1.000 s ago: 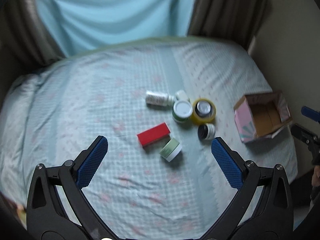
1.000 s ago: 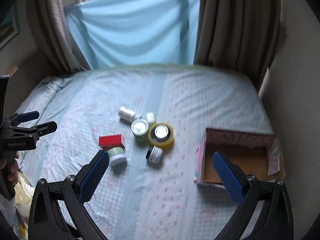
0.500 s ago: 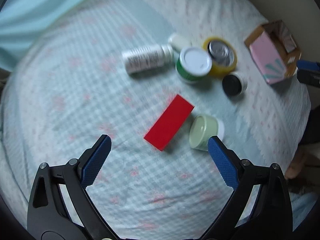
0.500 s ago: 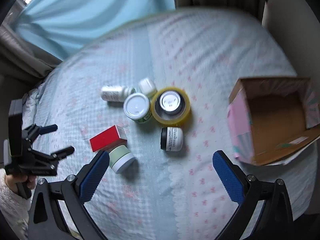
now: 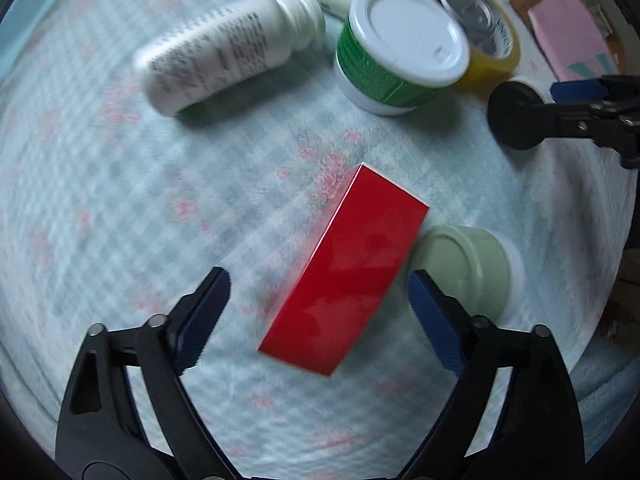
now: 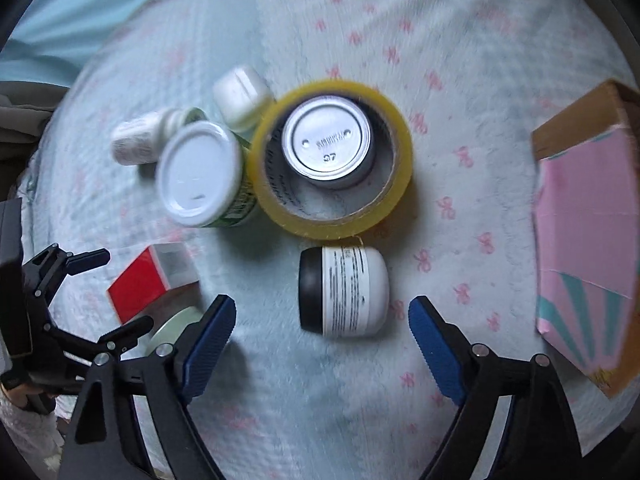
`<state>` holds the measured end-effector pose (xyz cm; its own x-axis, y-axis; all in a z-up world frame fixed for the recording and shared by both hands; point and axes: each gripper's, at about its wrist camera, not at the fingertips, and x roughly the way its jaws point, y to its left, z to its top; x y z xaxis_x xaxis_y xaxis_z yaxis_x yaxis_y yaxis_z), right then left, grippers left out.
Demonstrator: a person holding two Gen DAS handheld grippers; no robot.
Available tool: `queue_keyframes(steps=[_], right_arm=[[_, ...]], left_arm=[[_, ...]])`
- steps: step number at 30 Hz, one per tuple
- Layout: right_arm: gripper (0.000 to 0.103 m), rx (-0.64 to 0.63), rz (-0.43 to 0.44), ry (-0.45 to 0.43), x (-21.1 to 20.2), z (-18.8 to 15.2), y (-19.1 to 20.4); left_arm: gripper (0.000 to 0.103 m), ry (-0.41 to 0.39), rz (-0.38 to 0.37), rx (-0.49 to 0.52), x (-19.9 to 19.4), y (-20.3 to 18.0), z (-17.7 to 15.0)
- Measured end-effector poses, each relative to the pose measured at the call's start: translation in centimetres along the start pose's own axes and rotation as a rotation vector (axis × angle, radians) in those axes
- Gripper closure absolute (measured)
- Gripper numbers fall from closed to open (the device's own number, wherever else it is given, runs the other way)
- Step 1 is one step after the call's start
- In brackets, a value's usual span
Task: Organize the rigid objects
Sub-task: 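Lower left gripper onto red box while right gripper grasps black-capped white jar, then lift red box with left gripper while right gripper carries white jar to pink box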
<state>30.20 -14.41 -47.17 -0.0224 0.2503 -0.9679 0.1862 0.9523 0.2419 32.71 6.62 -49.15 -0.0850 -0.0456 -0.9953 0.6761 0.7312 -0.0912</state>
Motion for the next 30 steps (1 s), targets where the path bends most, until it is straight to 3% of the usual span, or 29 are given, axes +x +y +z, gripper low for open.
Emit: queue_keyframes(steps=[1, 5, 9, 16, 21, 30], right_arm=[[0.030, 0.006, 0.000, 0.018, 0.7, 0.2, -0.1], [0.040, 0.046, -0.001, 0.043, 2.0, 0.7, -0.6], [0.057, 0.067, -0.058, 0.039, 2.3, 0.9, -0.9], [0.057, 0.083, -0.060, 0.022, 2.2, 0.7, -1.7], [0.057, 0.098, -0.051, -0.010, 1.0, 0.2, -1.6], [0.057, 0.083, -0.041, -0.095, -4.3, -3.2, -1.3]], left_arm=[[0.022, 0.011, -0.003, 0.003, 0.6, -0.1, 0.1], [0.039, 0.041, -0.028, 0.000, 2.2, -0.3, 0.5], [0.052, 0.025, -0.031, 0.018, 2.5, -1.0, 0.8], [0.054, 0.003, -0.034, -0.011, 2.3, -0.9, 1.6], [0.054, -0.041, -0.052, -0.048, -0.4, -0.4, -0.1], [0.056, -0.124, -0.101, -0.208, -6.0, 1.6, -3.6]])
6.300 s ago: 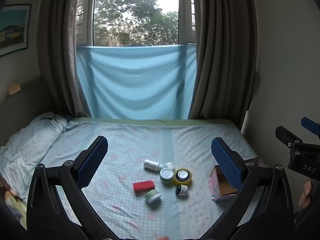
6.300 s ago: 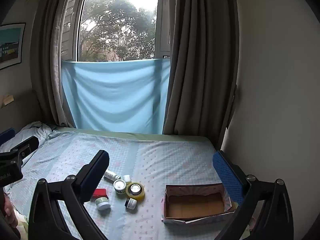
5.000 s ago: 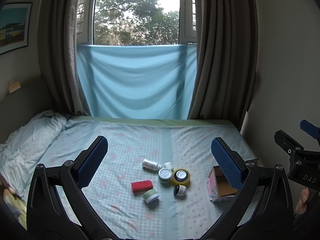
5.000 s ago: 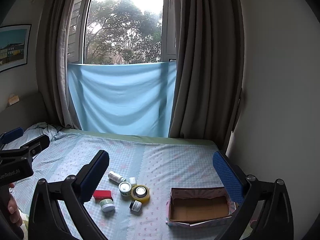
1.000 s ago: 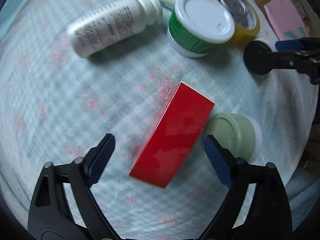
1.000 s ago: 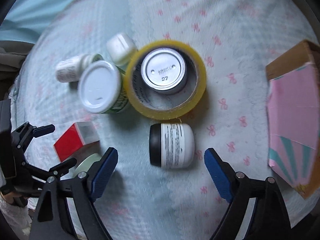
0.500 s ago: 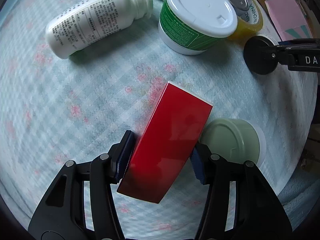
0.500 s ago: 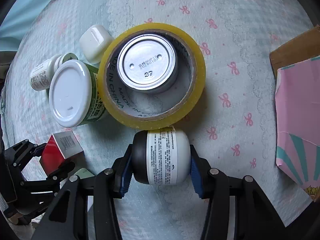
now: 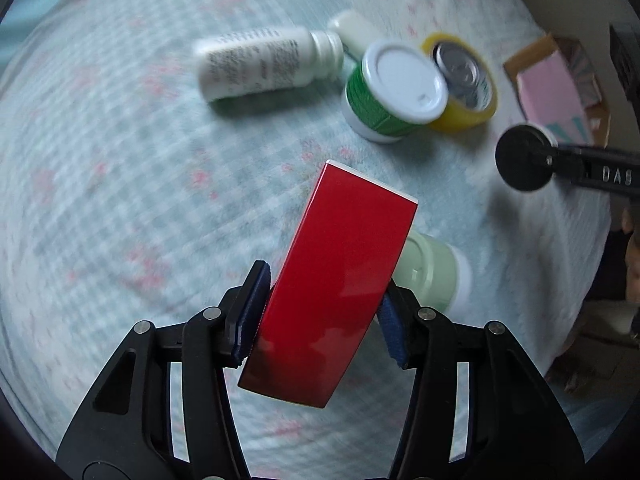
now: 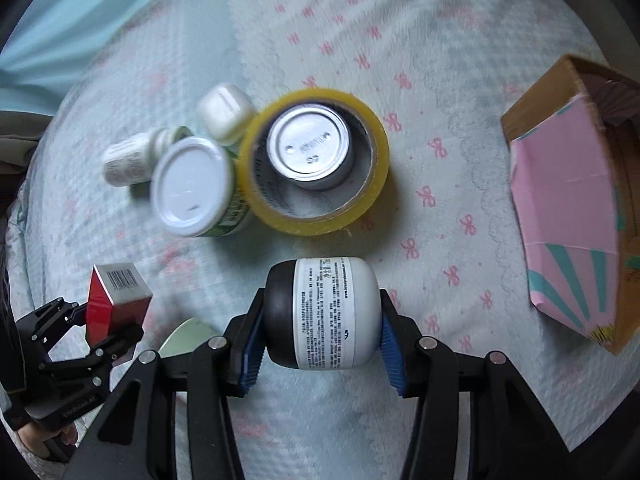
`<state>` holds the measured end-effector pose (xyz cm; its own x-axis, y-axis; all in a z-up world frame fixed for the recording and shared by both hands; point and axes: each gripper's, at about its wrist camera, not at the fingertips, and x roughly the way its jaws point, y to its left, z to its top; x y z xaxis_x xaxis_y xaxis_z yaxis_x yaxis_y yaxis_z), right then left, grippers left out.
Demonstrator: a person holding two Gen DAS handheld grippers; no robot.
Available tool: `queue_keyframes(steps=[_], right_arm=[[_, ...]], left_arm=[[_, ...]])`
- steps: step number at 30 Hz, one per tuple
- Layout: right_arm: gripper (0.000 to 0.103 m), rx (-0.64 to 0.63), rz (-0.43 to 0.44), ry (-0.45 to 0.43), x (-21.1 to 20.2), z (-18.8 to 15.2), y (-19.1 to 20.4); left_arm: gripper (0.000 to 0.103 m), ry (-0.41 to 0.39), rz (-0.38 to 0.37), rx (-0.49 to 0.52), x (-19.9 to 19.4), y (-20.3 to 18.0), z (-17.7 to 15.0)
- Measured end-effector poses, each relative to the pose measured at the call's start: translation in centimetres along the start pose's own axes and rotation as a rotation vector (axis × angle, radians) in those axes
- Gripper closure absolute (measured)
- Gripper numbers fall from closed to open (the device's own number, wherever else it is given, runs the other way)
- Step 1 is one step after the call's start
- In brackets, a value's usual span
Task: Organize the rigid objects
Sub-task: 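Lift red box with left gripper while right gripper carries white jar to pink box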
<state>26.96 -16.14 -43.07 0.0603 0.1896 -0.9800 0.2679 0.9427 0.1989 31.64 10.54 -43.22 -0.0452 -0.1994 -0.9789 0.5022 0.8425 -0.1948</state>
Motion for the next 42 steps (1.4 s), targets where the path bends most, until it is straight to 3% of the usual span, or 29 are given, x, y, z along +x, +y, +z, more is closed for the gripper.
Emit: queue_keyframes(steps=[4, 8, 11, 19, 24, 31, 42], right_arm=[[0.057, -0.011, 0.018, -0.040, -3.8, -2.2, 0.5], [0.057, -0.018, 0.031, -0.075, -7.7, -4.6, 1.6], [0.057, -0.034, 0.038, -0.099, -9.7, -5.9, 3.5], [0.057, -0.044, 0.053, -0.198, -15.8, -7.0, 3.0], [0.057, -0.033, 0.060, -0.282, -19.9, -6.8, -0.1], [0.057, -0.058, 0.078, -0.368, -25.9, -5.1, -8.1], [0.057, -0.104, 0.096, -0.343, -28.6, 1.5, -22.6]], left_arm=[[0.065, -0.067, 0.003, -0.028, -4.5, 0.1, -1.5], [0.065, -0.109, -0.009, -0.054, -7.5, -0.2, -2.4], [0.066, -0.152, -0.020, -0.068, -9.2, -1.9, -3.4], [0.066, -0.288, -0.065, -0.062, -14.4, -7.5, -3.3], [0.065, -0.354, -0.072, -0.039, -17.5, -12.1, -2.2], [0.065, -0.439, -0.044, -0.037, -20.3, -21.0, 1.3], [0.065, -0.452, -0.051, -0.128, -18.1, -34.5, 9.1]])
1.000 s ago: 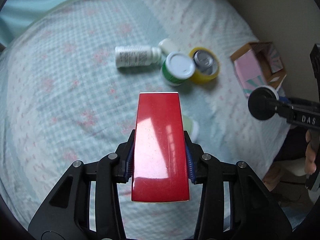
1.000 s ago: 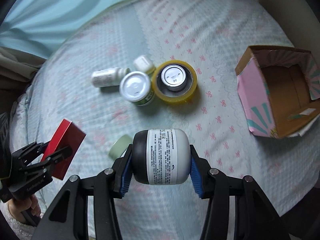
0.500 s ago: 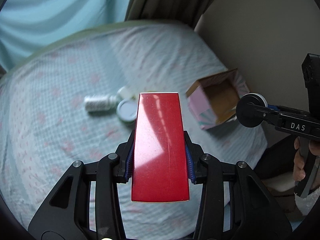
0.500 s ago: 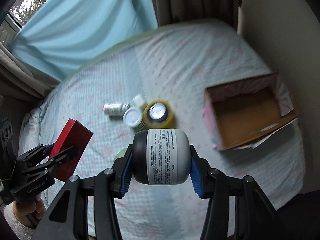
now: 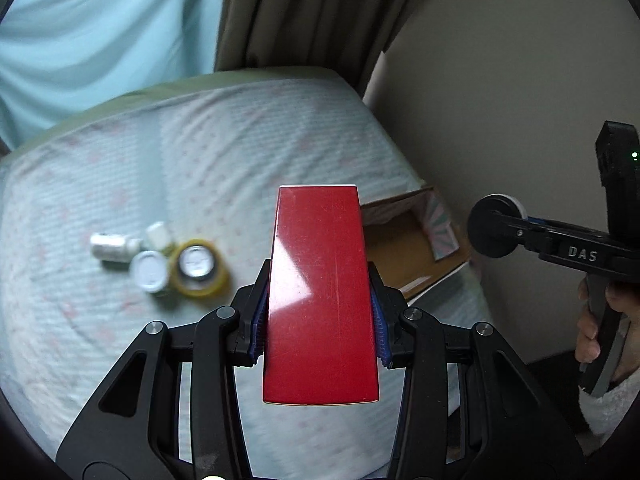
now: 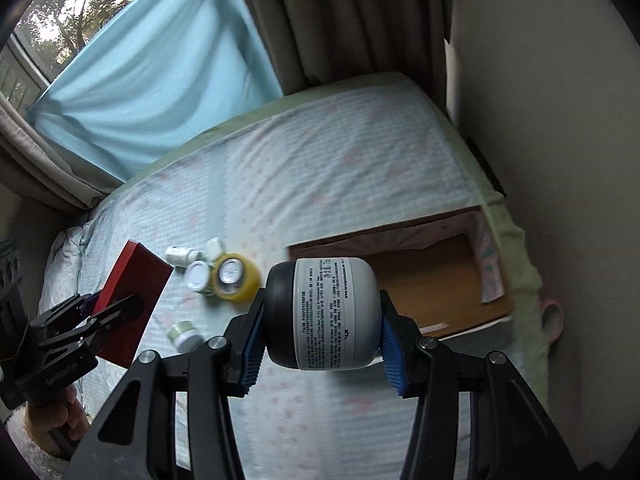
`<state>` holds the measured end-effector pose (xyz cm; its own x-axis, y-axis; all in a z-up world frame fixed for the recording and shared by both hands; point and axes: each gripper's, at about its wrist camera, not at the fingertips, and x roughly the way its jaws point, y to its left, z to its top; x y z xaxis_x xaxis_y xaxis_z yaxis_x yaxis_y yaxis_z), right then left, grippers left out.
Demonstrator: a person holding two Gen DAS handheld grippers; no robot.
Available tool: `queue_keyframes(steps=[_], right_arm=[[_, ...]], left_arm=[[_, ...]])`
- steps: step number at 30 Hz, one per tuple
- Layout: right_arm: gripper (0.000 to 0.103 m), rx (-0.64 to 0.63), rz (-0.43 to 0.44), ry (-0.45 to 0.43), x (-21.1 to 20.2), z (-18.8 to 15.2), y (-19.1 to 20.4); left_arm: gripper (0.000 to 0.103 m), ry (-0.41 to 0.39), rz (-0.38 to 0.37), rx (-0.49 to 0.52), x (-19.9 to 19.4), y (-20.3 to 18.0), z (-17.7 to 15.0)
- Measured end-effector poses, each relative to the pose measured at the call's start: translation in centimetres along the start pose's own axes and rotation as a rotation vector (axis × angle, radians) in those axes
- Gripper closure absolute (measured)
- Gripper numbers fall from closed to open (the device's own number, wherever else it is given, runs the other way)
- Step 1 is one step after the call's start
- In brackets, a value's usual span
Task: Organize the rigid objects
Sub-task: 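Lift red box with left gripper while right gripper carries white jar to pink box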
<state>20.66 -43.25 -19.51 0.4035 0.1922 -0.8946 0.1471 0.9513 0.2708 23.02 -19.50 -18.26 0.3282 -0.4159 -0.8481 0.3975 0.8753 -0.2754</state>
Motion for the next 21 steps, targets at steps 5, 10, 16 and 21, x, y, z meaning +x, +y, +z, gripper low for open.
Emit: queue_keyframes(steps=[5, 10, 16, 21], right_arm=[[0.057, 0.018, -0.007, 0.058, 2.3, 2.0, -6.2], [0.057, 0.046, -0.014, 0.125, 5.7, 2.9, -11.0], [0.057, 0.023, -0.012, 0.223, 11.2, 2.5, -14.0], [0.057, -0.061, -0.021, 0.302, 16.2, 1.4, -15.2]], left_arm=[[0.065, 0.047, -0.008, -0.022, 4.7, -4.5, 1.6], [0.065, 0.114, -0.012, -0.019, 9.7, -7.0, 2.5], [0.065, 0.220, -0.009, 0.003, 17.2, -8.7, 2.8], [0.066, 0.310, 0.011, 0.022, 23.7, -9.1, 2.0]])
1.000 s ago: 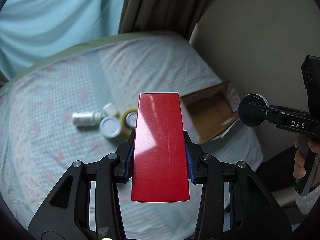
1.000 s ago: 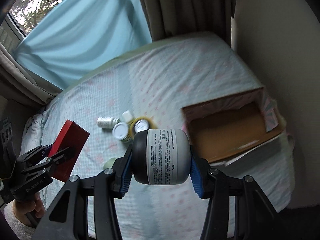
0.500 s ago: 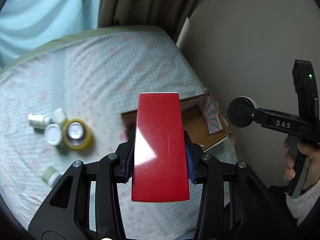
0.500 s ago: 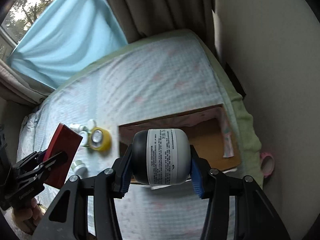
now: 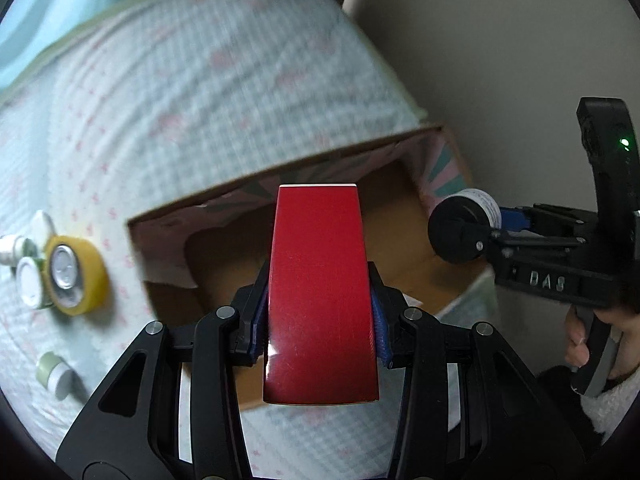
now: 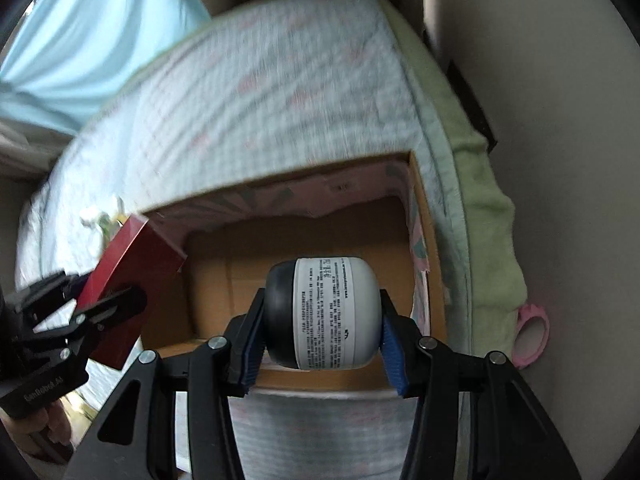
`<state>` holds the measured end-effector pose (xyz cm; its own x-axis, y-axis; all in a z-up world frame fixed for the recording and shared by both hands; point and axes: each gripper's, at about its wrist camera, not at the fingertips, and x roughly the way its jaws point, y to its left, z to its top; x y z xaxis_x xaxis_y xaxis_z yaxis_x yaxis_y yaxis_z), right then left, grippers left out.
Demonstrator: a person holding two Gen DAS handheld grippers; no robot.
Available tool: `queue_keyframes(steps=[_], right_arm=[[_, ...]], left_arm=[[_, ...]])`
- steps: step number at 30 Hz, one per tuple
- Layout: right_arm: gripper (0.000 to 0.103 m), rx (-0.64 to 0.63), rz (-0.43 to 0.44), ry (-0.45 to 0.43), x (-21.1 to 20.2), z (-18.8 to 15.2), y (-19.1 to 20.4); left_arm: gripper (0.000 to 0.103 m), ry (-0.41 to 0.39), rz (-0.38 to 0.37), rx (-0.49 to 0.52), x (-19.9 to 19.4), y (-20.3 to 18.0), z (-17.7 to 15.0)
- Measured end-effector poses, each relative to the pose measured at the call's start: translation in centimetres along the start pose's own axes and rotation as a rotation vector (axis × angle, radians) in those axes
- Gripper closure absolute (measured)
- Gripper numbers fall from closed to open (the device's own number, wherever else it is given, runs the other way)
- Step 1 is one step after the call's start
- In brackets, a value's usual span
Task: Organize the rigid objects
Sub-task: 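Lift red box with left gripper while right gripper carries white jar to pink box, then open both grippers to drop red box and white jar into pink box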
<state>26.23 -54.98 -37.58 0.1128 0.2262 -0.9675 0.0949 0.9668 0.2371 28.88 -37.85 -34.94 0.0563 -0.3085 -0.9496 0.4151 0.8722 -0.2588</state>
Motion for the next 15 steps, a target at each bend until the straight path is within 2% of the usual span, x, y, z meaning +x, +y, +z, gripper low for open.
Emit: queue_keyframes(steps=[7, 10, 15], right_arm=[[0.057, -0.263, -0.061, 0.054, 5.0, -2.2, 2.0], [0.057, -0.293, -0.078, 0.056, 5.9, -2.9, 1.9], [0.057, -0.297, -0.066, 0.061, 6.5, -3.6, 1.2]], left_arm=[[0.065, 0.113, 0.089, 0.074, 5.8, 0.1, -0.2], [0.065, 0.158, 0.111, 0.087, 7.5, 0.5, -0.7], [0.065, 0.177, 0.138, 0.111, 8.4, 0.5, -1.2]])
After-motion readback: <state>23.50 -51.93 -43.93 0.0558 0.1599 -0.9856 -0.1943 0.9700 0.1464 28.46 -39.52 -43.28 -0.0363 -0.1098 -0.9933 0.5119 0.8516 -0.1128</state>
